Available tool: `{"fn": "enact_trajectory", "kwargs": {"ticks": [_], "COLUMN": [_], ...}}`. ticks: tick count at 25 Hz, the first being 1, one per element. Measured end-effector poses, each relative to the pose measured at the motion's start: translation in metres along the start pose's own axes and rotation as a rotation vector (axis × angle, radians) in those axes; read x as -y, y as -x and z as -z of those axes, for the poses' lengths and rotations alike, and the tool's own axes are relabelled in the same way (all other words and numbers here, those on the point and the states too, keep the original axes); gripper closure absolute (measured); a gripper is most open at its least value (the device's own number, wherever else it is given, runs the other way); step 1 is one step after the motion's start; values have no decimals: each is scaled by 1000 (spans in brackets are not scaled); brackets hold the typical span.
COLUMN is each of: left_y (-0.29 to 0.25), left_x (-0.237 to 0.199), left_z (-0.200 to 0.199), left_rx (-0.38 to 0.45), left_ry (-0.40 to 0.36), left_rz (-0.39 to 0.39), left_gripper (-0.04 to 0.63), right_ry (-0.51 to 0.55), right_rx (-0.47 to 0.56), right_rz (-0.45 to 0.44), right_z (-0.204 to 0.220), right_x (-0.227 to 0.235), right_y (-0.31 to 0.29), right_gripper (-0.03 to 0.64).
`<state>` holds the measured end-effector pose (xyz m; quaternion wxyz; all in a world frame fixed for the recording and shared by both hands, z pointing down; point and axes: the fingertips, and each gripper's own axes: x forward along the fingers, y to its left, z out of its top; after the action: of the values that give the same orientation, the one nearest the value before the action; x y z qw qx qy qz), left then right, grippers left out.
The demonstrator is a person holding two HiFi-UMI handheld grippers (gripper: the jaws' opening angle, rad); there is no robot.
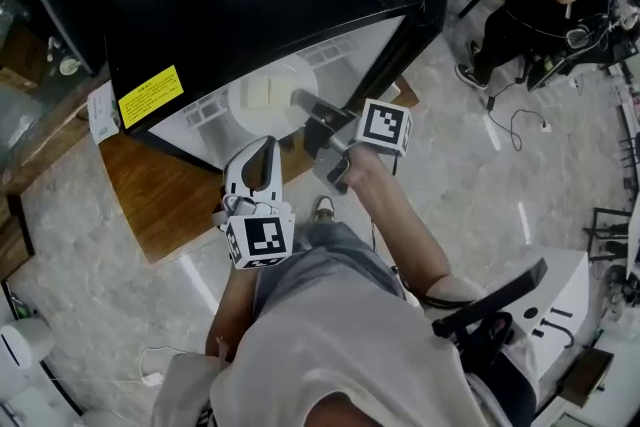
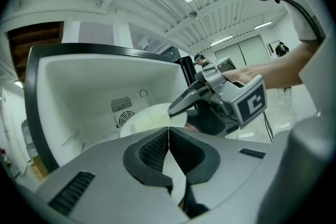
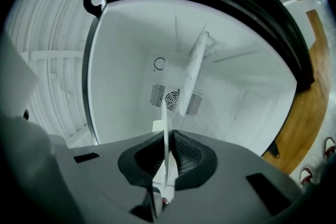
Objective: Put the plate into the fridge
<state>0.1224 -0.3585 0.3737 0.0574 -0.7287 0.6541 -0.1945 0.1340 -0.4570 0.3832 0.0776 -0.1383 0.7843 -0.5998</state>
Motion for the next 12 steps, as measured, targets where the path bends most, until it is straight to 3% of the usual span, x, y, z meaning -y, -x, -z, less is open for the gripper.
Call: {"fn": "enact_trajectory", "kwargs": {"ticks": [7,12], "left_y": [-31,-43], "left_x": [25,28], "left_z": [-4,-8], "left_rx": [-22,-41], "left_ry": [-33,-107], "left_rz": [-1,-43], "left_gripper": [575,575], "right_ry": [-91,-72], "right_rx": [-49,-106], "right_rz": [21,27], "right_z": [-10,-12], "right_x": [4,3], "right_y": [-14,-15], "right_gripper": [584,584]}}
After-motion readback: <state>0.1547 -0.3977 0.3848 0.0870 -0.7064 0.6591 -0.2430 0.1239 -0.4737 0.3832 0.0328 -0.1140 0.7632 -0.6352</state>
